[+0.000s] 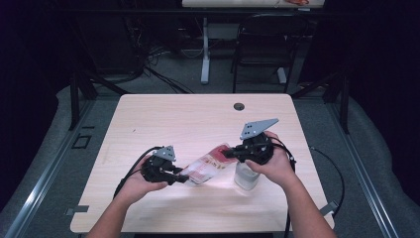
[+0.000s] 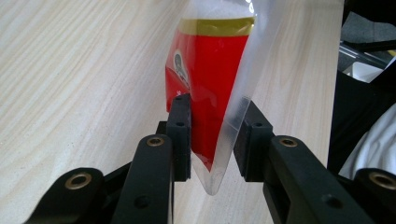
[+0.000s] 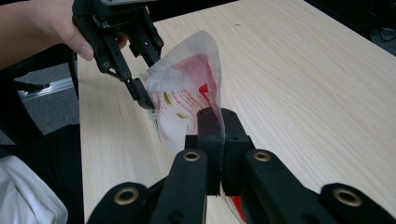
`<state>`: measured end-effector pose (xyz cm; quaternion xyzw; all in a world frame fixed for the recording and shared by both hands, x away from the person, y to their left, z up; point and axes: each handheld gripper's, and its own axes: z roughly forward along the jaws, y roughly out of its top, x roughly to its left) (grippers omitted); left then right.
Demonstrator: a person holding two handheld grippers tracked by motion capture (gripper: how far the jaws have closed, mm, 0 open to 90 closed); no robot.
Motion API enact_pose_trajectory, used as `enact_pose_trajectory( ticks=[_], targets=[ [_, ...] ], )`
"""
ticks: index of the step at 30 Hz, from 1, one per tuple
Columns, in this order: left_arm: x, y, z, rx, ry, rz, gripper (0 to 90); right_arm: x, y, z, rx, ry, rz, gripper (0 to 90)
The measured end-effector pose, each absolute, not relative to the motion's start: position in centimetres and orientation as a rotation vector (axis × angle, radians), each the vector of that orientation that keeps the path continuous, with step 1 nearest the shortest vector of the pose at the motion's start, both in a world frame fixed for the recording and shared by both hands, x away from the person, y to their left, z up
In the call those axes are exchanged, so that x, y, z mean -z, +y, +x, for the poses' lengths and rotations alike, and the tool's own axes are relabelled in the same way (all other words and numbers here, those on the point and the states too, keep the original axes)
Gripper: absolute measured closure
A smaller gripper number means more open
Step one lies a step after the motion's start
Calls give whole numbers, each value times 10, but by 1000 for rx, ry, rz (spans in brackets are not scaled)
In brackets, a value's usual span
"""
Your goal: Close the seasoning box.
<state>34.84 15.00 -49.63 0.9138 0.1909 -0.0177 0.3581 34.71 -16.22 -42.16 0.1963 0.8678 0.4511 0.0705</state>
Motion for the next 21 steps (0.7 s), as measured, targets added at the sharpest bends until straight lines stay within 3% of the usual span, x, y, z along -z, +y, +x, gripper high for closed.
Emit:
enact_pose_trajectory(
  ticks=[21],
  targets=[
    [481,149,349,26,515,2380,718,436,-177,348,-1439,2564,626,894]
  ],
)
